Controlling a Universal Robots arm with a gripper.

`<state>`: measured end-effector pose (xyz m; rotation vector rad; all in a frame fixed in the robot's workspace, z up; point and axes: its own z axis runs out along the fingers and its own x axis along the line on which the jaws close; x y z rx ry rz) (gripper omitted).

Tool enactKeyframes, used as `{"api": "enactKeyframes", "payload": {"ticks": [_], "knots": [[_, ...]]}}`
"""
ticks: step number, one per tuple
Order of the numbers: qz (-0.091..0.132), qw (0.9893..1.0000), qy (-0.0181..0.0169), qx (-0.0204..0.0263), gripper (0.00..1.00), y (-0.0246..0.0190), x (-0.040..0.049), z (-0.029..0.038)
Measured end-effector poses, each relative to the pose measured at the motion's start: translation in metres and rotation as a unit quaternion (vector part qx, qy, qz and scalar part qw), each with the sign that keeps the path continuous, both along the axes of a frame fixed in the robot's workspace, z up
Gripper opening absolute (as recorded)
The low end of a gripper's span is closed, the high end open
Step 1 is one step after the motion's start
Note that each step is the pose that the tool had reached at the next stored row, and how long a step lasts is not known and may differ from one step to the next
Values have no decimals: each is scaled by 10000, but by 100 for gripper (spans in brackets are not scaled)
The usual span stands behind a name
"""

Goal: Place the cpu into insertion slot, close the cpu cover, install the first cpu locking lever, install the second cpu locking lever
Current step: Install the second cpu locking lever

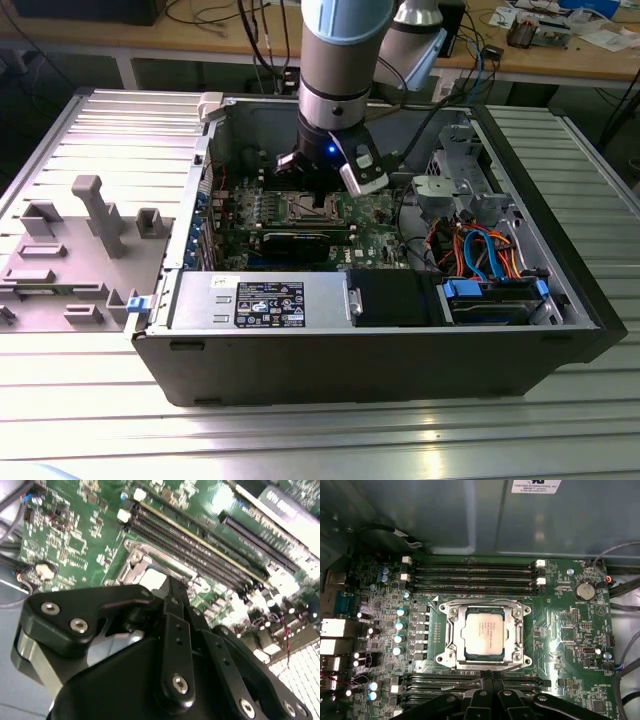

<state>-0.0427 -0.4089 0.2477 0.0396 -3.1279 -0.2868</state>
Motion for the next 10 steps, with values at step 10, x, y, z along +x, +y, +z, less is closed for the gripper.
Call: {"api": "enactKeyframes", "payload": {"ticks": [10], "knots": [[0,10000,33,49,11,-26,-147,-82]]}}
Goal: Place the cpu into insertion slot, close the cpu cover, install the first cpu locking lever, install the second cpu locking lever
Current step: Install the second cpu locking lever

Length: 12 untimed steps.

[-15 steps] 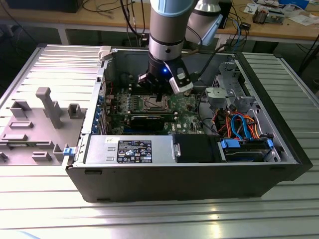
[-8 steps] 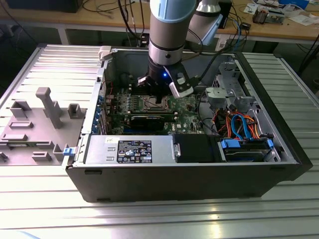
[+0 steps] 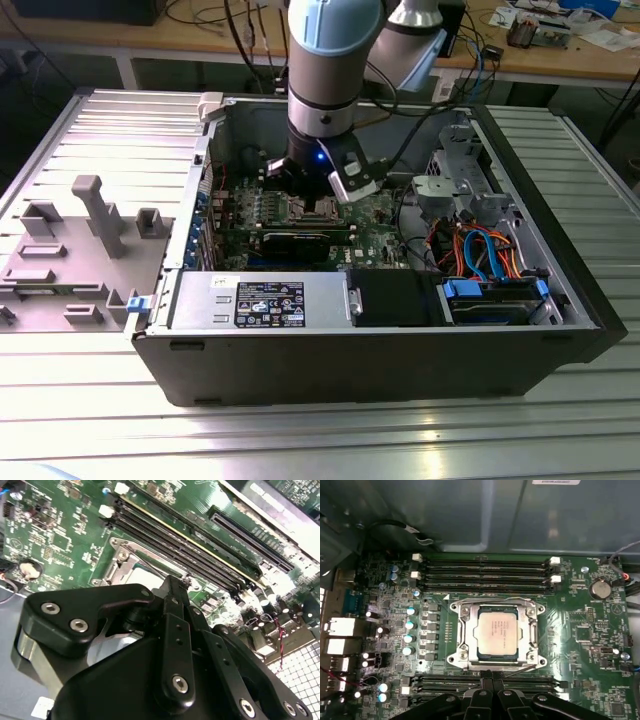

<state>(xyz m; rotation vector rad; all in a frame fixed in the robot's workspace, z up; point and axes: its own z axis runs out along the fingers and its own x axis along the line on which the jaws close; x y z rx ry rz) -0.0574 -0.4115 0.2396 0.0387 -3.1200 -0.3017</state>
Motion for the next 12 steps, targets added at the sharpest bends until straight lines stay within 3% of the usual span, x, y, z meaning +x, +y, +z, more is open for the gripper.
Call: {"api": "enactKeyframes", "payload": {"ticks": [5,9,12], "knots": [[1,10000,7,24,11,-7,-73,-41],[0,9999,26,135,11,-39,-85,-55],[0,9999,30,162,11,-65,-88,-57]]}}
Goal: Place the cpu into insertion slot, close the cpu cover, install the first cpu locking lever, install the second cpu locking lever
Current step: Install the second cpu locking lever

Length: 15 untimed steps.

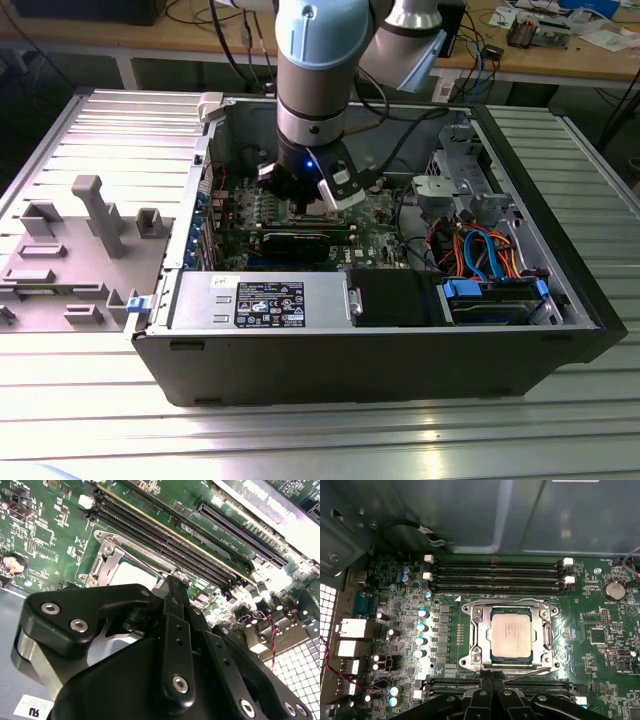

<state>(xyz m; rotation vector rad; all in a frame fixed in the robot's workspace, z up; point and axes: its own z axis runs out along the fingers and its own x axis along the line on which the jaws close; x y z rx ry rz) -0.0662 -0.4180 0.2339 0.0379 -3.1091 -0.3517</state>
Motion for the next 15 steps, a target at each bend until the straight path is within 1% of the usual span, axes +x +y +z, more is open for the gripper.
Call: {"api": "enactKeyframes", "payload": {"ticks": [8,9,11,15], "knots": [[0,10000,6,2,11,-29,-24,-26],[0,10000,7,1,11,-30,-30,-30],[1,10000,13,5,11,-31,-45,-65],[0,10000,13,15,11,-31,-46,-68]]}}
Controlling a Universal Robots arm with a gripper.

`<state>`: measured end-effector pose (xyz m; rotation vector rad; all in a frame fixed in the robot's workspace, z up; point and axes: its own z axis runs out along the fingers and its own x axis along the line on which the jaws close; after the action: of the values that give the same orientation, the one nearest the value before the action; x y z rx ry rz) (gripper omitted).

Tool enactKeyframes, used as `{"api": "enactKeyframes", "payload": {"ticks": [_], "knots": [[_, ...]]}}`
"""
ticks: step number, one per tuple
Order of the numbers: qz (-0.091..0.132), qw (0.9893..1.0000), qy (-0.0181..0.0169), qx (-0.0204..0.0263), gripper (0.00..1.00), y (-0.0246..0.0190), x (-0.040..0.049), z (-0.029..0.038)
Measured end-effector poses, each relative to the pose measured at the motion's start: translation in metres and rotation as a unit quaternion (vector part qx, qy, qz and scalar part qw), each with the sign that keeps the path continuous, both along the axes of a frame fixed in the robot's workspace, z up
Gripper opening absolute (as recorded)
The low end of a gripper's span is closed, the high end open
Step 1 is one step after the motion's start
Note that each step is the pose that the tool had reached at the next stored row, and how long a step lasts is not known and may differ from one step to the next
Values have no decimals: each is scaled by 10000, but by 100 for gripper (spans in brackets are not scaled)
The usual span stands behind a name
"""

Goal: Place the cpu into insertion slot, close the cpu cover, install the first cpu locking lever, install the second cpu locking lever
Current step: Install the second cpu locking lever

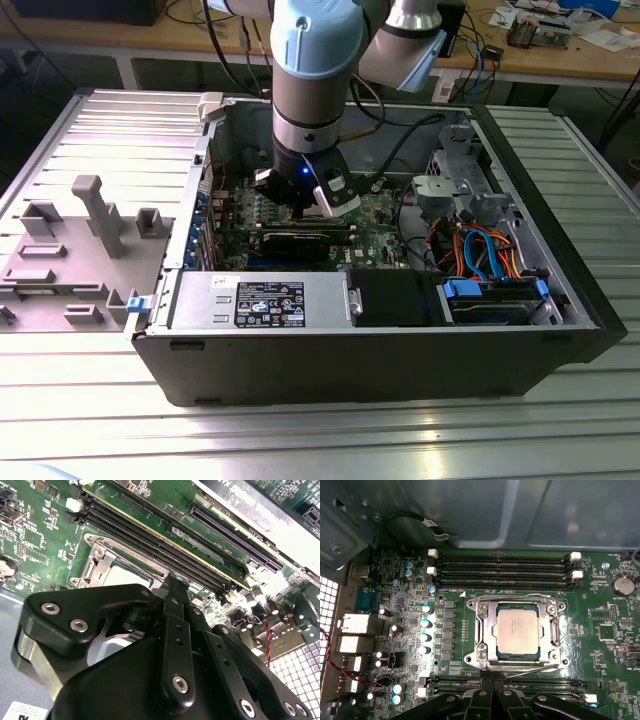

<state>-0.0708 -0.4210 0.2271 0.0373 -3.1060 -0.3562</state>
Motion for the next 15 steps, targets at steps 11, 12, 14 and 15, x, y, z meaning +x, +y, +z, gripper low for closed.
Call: {"api": "enactKeyframes", "payload": {"ticks": [11,12,14,15], "knots": [[0,10000,0,7,11,-8,0,0],[1,10000,0,7,11,-15,1,-1],[0,10000,0,9,11,-32,-2,-1],[0,10000,0,12,11,-37,-5,-1]]}}
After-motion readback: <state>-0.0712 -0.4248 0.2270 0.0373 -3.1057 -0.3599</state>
